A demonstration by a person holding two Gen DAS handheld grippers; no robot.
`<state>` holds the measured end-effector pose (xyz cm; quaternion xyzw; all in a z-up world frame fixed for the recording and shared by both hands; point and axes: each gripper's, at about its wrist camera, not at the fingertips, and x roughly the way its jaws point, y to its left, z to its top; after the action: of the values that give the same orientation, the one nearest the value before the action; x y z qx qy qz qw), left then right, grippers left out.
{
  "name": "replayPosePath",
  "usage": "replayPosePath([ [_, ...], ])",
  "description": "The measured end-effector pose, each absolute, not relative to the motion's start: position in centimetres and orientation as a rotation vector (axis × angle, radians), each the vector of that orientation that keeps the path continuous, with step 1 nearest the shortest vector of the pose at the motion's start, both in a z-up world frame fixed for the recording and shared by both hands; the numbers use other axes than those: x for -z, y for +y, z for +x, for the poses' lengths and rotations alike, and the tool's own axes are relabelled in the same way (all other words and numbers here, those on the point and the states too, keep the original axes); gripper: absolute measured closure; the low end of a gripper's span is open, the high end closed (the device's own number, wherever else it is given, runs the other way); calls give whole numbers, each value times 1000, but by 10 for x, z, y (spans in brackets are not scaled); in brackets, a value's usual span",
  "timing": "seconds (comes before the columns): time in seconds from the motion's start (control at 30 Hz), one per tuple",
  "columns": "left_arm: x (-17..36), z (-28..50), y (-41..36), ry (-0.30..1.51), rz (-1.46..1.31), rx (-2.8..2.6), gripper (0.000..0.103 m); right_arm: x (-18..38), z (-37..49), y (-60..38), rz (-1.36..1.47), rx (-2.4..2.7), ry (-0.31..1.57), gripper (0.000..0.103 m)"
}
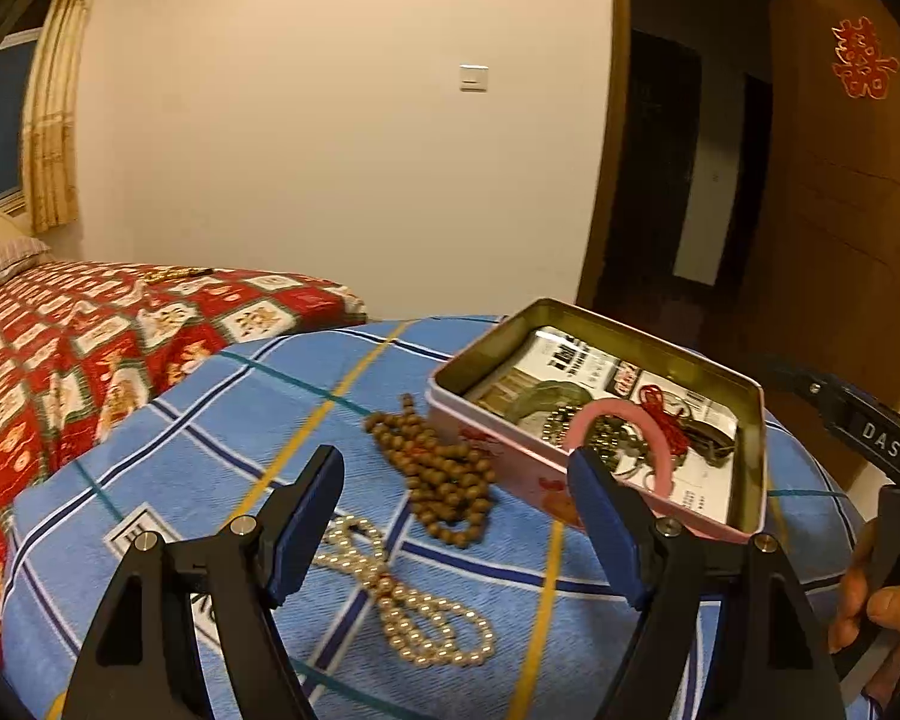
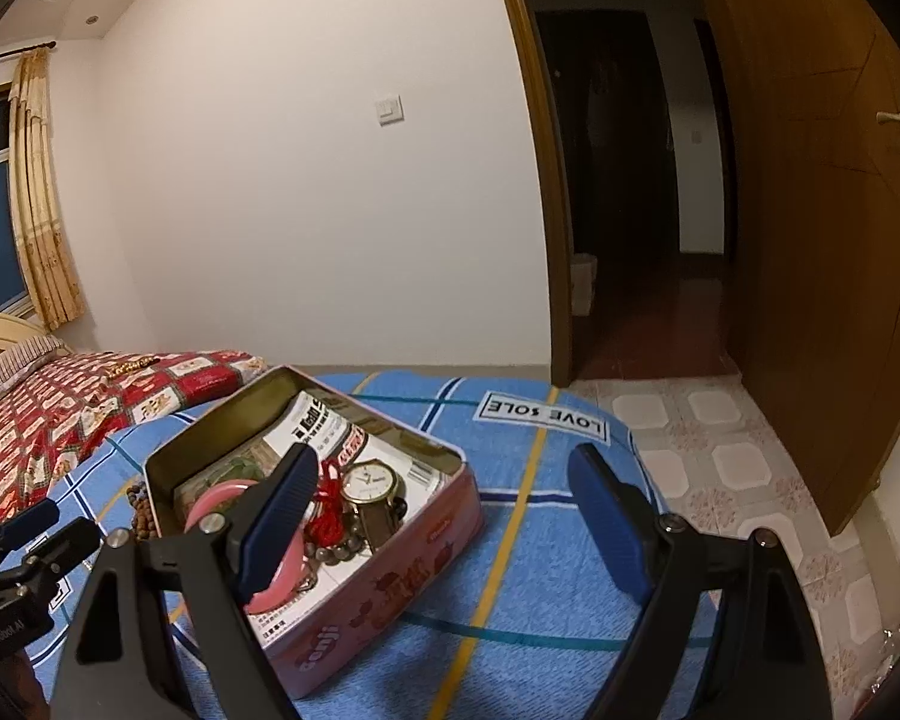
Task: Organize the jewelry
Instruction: 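Withdraw both open tools from the tin toward the pearl necklace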
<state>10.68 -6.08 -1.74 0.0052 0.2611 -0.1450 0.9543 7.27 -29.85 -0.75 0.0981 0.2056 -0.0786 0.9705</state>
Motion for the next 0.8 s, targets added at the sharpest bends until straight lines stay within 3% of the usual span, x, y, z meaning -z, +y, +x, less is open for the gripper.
replayPosePath([
  [0.8, 16, 86, -42, 513, 51, 220, 26, 8, 44, -242, 137, 155, 408, 15],
])
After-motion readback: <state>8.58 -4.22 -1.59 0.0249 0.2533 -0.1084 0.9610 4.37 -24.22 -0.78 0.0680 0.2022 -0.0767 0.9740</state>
